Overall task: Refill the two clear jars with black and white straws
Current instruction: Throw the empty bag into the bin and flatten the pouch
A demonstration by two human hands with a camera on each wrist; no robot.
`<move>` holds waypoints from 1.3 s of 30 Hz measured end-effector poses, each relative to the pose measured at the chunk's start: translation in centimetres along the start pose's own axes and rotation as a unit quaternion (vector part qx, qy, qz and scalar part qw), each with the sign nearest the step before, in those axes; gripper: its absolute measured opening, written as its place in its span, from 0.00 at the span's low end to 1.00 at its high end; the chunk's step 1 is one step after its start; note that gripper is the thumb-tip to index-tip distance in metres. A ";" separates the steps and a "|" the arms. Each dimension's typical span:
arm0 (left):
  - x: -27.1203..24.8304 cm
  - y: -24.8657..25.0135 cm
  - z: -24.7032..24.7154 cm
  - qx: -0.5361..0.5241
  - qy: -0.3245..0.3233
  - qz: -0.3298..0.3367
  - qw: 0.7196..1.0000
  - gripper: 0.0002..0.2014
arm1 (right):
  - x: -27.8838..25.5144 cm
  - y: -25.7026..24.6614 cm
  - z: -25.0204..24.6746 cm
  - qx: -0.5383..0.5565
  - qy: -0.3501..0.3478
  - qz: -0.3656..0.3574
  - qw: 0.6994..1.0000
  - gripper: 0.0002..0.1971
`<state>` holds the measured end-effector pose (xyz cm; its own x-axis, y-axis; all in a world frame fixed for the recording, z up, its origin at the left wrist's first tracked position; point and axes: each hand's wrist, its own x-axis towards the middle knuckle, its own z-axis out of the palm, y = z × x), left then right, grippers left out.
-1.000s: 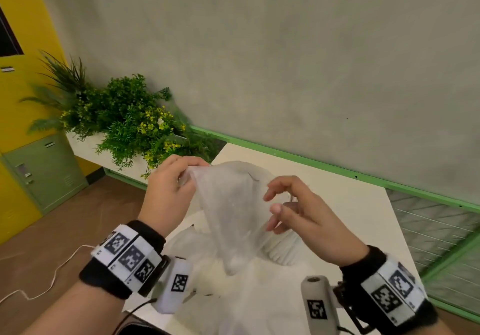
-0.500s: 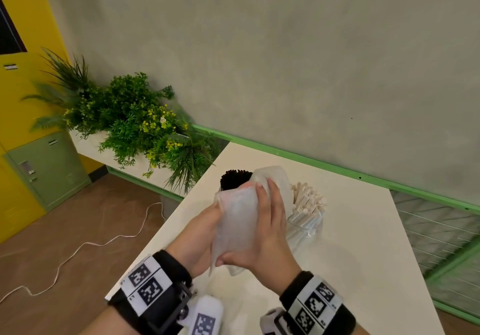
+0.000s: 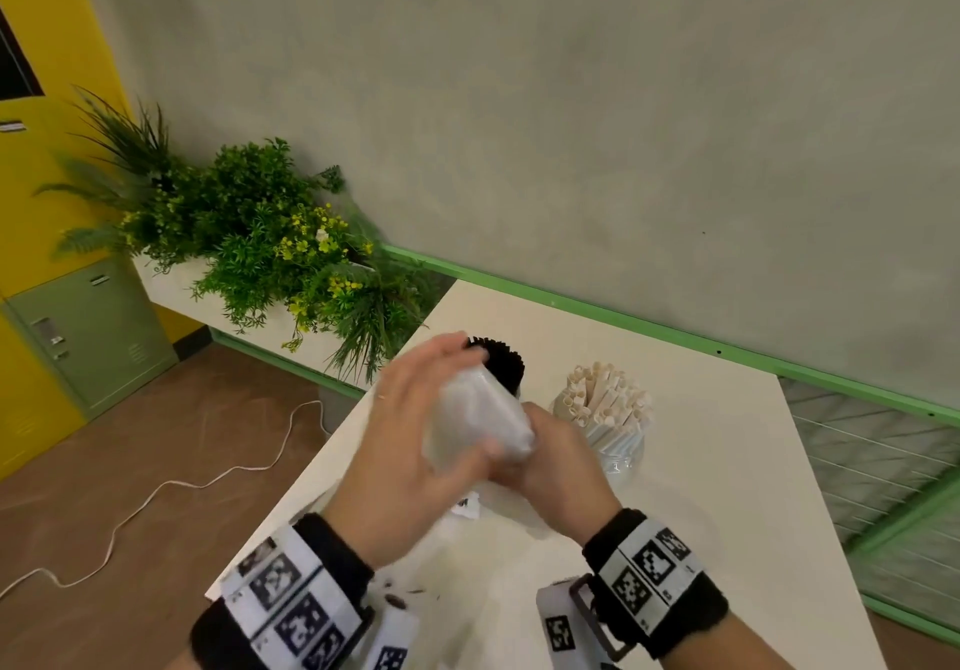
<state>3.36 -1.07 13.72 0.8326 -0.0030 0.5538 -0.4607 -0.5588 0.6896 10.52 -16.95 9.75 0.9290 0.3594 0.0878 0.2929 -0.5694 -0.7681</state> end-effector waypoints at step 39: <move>-4.9 -14.7 -9.6 -0.271 -0.046 -0.339 0.900 0.26 | 2.4 -9.2 15.6 0.300 -0.104 0.014 0.948 0.16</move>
<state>3.16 15.12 5.32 0.9893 0.1032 -0.1035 0.1010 0.0292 0.9945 6.57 0.69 7.11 0.8519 0.5235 -0.0158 0.0306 -0.0798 -0.9963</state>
